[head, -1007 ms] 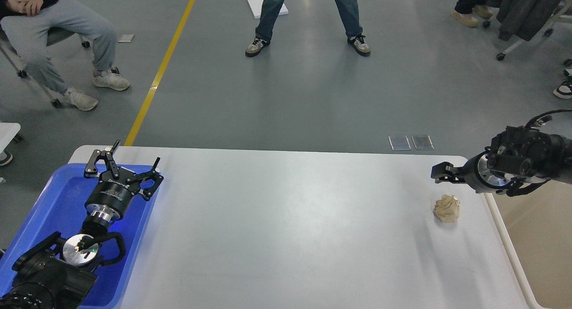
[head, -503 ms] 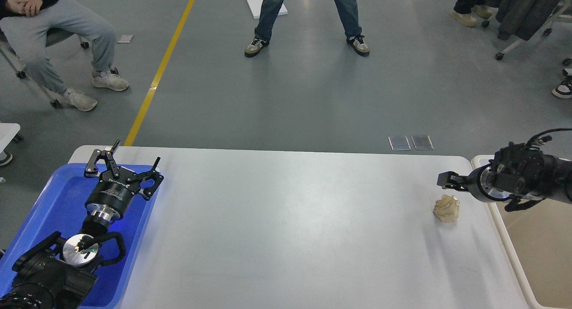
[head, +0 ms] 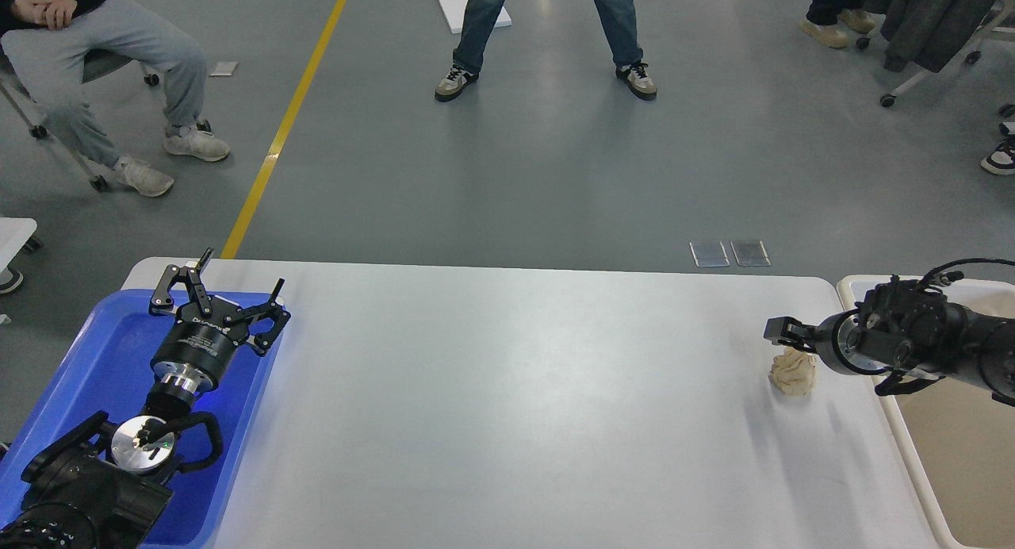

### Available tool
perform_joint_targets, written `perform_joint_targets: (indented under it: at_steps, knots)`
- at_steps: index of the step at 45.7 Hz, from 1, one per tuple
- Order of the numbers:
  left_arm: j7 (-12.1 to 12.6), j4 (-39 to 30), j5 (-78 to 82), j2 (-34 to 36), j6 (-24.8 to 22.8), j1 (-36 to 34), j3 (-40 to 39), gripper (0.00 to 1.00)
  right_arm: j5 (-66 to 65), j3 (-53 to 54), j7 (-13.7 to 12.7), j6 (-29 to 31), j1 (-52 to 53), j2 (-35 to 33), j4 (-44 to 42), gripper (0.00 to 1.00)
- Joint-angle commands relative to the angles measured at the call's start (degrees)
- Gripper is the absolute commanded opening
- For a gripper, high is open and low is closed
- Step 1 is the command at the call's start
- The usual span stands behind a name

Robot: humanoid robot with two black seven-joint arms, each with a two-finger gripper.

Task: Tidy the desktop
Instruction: 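Lower the right gripper onto the paper ball and close it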

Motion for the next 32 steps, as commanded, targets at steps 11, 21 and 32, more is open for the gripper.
perform_joint_targets:
  at_steps: [11,21,32]
  knots:
    - [-0.03,0.00,0.00,0.00,0.00,0.00,0.00,1.00,-0.59,2.77,-0.05,-0.40,-4.00,1.65,-4.42,1.00]
    - [-0.03,0.00,0.00,0.00,0.00,0.00,0.00,1.00,-0.94,4.97,-0.05,-0.31,-5.23,2.00,-6.27,1.00]
    - [-0.03,0.00,0.00,0.00,0.00,0.00,0.00,1.00,-1.03,5.41,-0.05,-0.49,-7.08,2.18,-6.44,1.00]
